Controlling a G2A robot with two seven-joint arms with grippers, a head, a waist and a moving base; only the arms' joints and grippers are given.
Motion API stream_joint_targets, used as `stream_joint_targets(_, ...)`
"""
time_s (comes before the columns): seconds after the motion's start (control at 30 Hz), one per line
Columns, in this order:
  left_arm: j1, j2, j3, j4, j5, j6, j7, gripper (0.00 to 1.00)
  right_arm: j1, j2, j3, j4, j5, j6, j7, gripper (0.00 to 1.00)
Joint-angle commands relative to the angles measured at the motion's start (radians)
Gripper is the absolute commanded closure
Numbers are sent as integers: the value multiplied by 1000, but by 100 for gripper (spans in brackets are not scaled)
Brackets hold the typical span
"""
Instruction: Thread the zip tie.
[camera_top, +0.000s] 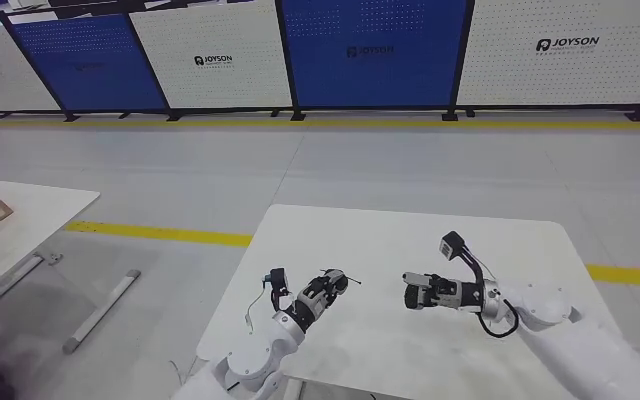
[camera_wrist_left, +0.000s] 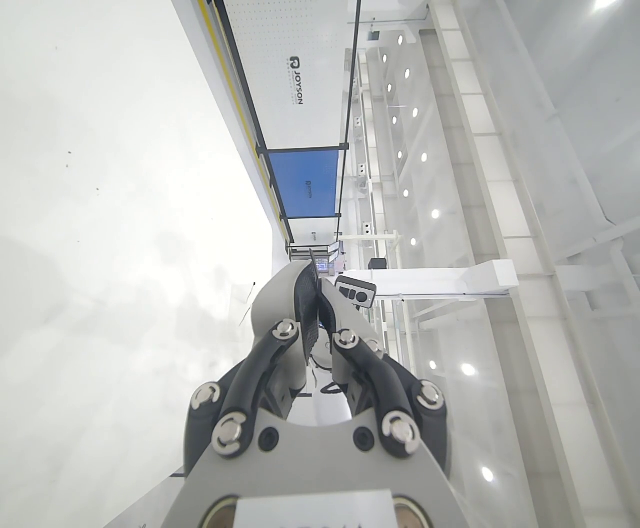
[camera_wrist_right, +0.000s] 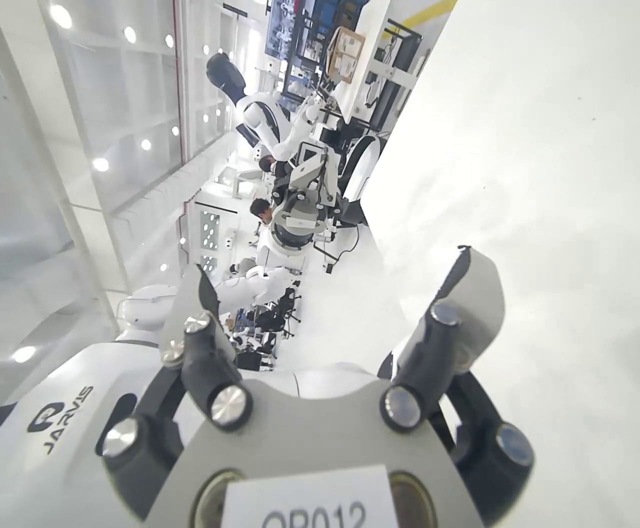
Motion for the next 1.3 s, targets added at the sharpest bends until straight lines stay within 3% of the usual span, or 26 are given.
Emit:
stream_joint_targets(0.0,0,0,0,0,0,0,0,100,20,-30,-26,33,-2,4,16,0)
stream_joint_targets(0.07,0,0,0,0,0,0,0,100,35,-50,-44,56,-1,22,30,0)
stream_joint_targets(0.53,0,0,0,0,0,0,0,100,29,-50,-43,52,-3,25,21,0)
stream_joint_targets(0.7,-21,-11,52,4,50,15,1,100,24,-65,-32,67,-27,13,55,0)
stream_joint_targets(0.87,-48,-24,96,6,72,28,23,100,43,-102,-51,84,-73,0,50,0)
stream_joint_targets(1.27,-54,-27,98,13,69,29,38,100,30,-105,-44,75,-64,-5,37,0)
